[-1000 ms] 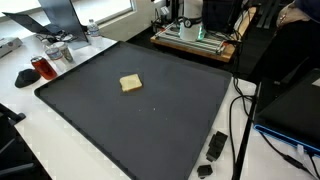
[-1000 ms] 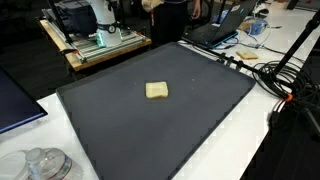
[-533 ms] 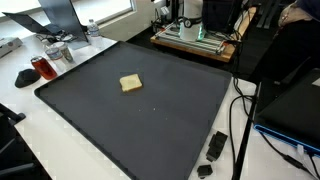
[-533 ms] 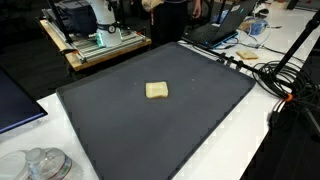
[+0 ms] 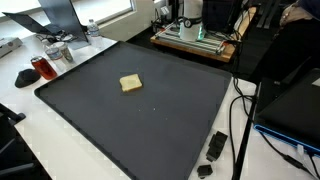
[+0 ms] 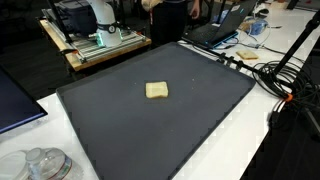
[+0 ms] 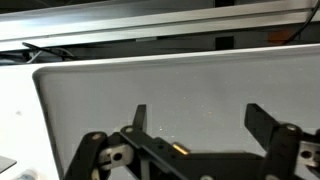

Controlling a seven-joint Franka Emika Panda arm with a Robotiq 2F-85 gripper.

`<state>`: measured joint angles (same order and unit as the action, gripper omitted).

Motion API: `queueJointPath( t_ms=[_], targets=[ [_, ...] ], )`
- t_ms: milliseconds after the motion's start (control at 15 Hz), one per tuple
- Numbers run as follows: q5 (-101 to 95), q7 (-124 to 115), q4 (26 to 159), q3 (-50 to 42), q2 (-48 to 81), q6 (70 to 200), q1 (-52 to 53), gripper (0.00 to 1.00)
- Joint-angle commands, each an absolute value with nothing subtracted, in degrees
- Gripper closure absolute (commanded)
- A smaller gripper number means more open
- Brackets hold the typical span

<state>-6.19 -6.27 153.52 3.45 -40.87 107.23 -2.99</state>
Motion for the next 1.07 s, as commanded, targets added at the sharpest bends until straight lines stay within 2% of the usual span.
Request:
queueJointPath(
  t_ms=[0,667,733,1000],
  targets=[
    [-4.2,-6.2,150.8,6.0,-43.3,106.0,2.0,0.0],
    [6.9,1.2,139.9,11.7,-41.1,106.4,18.4,0.0],
    [5.0,-1.7,142.2,12.2,-42.4,106.9,16.0,0.0],
    [5.7,0.0,140.7,12.6,-42.2,106.9,17.8,0.0]
  ],
)
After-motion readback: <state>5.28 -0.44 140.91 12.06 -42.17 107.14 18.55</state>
